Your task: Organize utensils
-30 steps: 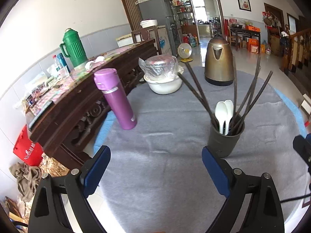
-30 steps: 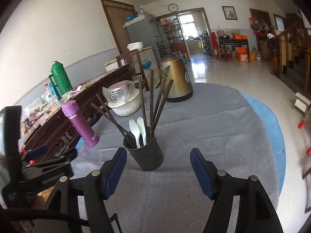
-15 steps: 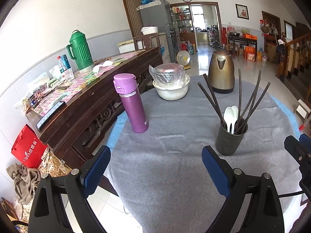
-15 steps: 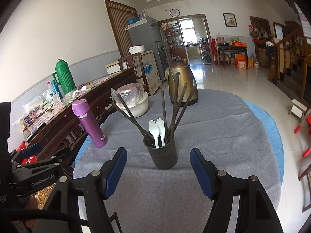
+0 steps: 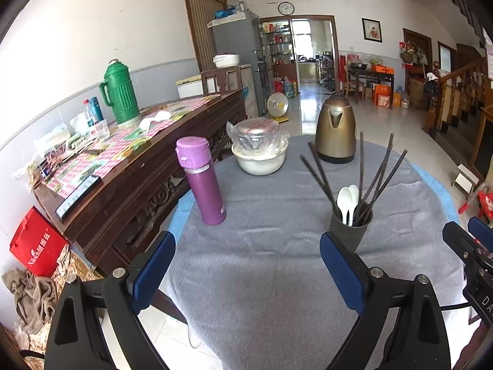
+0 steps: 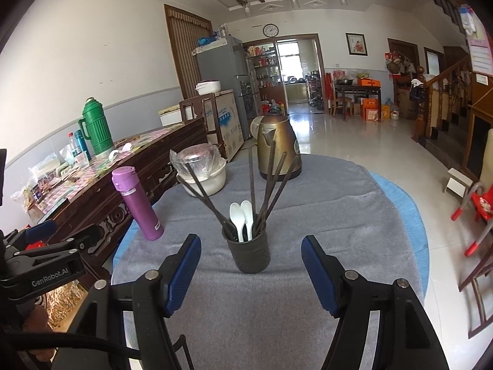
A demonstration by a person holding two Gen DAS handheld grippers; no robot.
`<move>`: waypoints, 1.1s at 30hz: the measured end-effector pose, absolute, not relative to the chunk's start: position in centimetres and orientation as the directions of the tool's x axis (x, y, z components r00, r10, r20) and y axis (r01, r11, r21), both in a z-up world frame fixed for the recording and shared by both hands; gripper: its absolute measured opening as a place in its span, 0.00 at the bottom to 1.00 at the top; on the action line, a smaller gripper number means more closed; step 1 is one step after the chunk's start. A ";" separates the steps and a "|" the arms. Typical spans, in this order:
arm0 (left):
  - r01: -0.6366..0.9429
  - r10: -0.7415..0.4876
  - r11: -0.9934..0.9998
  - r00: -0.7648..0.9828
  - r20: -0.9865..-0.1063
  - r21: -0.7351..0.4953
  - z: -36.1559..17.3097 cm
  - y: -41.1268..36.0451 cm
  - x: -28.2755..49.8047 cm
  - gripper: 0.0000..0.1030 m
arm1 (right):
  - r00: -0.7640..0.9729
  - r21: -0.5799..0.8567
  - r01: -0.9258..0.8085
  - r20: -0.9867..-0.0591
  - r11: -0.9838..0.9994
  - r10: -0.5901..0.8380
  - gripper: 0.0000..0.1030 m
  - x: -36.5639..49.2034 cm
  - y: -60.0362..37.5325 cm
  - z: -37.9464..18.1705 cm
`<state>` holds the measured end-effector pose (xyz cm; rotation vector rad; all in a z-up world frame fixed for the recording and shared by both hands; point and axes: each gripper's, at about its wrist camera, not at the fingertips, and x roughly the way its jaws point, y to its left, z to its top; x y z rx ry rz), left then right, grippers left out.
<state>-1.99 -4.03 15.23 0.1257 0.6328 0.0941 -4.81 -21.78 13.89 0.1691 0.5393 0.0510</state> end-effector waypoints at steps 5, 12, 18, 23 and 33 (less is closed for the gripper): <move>-0.042 0.122 0.988 0.801 -0.586 0.148 15.4 -4.7 -1.5 0.92 | 0.859 0.170 0.012 -0.507 0.985 0.077 0.69 -4.7 -22.3 13.9; -0.050 0.133 0.987 0.793 -0.595 0.154 15.1 -4.8 -1.0 0.92 | 0.858 0.191 0.019 -0.508 0.981 0.082 0.69 -4.2 -23.0 13.6; -0.046 0.135 0.986 0.783 -0.607 0.161 14.6 -5.0 -0.4 0.92 | 0.853 0.184 0.011 -0.514 0.983 0.087 0.69 -3.8 -22.8 13.3; -0.045 0.134 0.986 0.777 -0.614 0.158 14.3 -4.9 0.0 0.92 | 0.852 0.181 0.010 -0.516 0.983 0.087 0.69 -3.6 -22.7 13.2; -0.046 0.126 0.989 0.765 -0.632 0.141 13.7 -4.2 0.4 0.92 | 0.848 0.174 0.008 -0.524 0.985 0.085 0.69 -3.0 -22.2 12.8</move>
